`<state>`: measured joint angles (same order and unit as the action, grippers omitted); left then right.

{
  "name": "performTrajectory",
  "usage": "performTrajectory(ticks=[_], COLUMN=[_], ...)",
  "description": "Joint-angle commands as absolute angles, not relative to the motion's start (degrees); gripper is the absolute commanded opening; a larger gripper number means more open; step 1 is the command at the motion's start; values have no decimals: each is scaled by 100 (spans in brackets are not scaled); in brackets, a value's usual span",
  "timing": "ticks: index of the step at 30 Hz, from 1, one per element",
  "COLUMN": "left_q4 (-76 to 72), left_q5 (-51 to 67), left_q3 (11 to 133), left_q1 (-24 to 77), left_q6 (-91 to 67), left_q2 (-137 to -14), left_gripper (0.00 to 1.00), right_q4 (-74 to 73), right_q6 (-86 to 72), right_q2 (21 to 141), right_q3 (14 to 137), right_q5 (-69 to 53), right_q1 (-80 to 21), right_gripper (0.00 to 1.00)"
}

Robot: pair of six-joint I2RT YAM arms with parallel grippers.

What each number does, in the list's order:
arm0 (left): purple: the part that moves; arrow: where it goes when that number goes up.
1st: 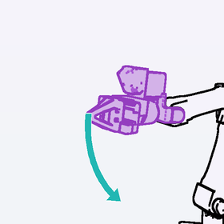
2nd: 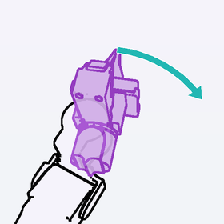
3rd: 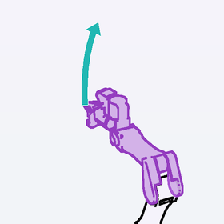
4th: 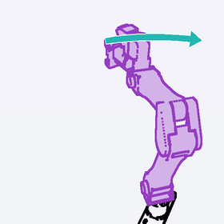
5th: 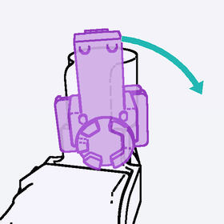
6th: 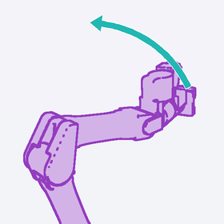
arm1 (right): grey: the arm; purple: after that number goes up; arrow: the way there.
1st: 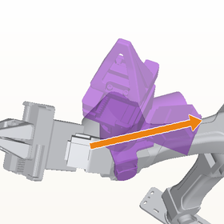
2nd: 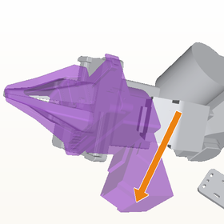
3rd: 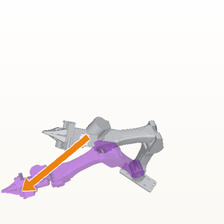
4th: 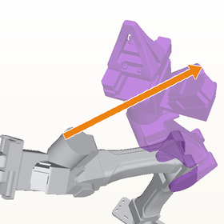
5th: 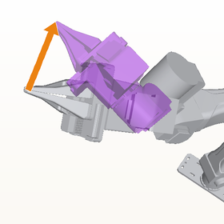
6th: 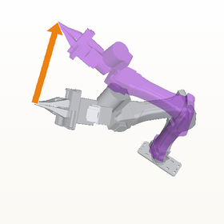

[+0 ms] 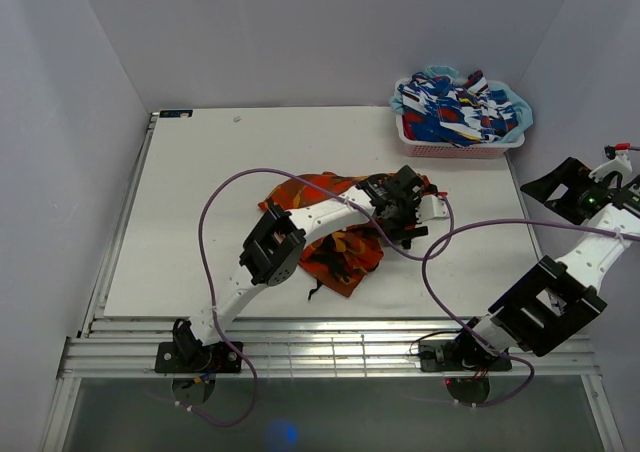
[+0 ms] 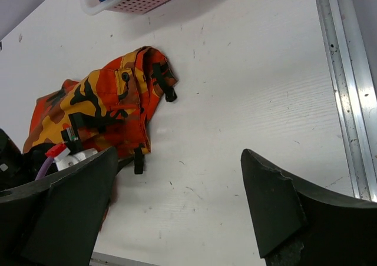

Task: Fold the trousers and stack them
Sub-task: Flatten the trousers out

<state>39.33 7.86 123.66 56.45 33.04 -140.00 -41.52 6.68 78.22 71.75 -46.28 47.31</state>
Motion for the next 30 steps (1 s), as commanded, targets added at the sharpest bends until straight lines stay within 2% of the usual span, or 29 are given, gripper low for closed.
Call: performTrajectory(ticks=[1, 2, 3, 4, 5, 6, 8, 16, 20, 23, 26, 27, 30], left_q4=[3393, 3314, 3157, 3112, 3103, 3042, 2936, 2742, 2663, 2497, 2216, 2137, 2214], left_q5=[555, 449, 353, 221, 246, 246, 106, -913, -862, -966, -1160, -1291, -1625], left_q3=[12402, 12401, 12401, 12427, 12463, 12506, 12559, 12788, 12176, 11525, 10295, 9683, 8871], left_q1=[5695, 5695, 5695, 5695, 5695, 5695, 5687, 5012, 4282, 3684, 3060, 2693, 2155], left_q6=[3086, 2989, 2910, 2840, 2769, 2708, 2558, 1276, 546, 212, 62, 62, -202], left_q2=[-14018, -14053, -14071, -14063, -14028, -13888, -13686, -12149, -10754, -9744, -8906, -8416, -7877], left_gripper=[84, 79, 66, 58, 46, 20, 0, 0, 0, 0, 0, 0, 0], right_q4=[-4543, -4570, -4605, -4632, -4693, -4702, -4755, -4764, -4492, -4290, -3825, -3684, -3419], right_q6=[1046, 1116, 1142, 1186, 1265, 1283, 1344, 1459, 1477, 1477, 1328, 1301, 1336], right_q2=[7796, 7787, 7778, 7752, 7743, 7734, 7717, 7743, 7673, 7612, 7497, 7462, 7584], right_q3=[7330, 7321, 7304, 7278, 7251, 7199, 7154, 7111, 6812, 6592, 6347, 6302, 6214], right_q5=[-4966, -4966, -4957, -4966, -4966, -4966, -4983, -5264, -5379, -5231, -4967, -4888, -4449], right_q1=[4799, 4799, 4808, 4808, 4808, 4808, 4808, 4738, 4334, 3641, 2675, 2115, 856], right_gripper=[90, 90, 90, 90, 90, 90, 90, 90, 90, 91, 92, 92, 91])
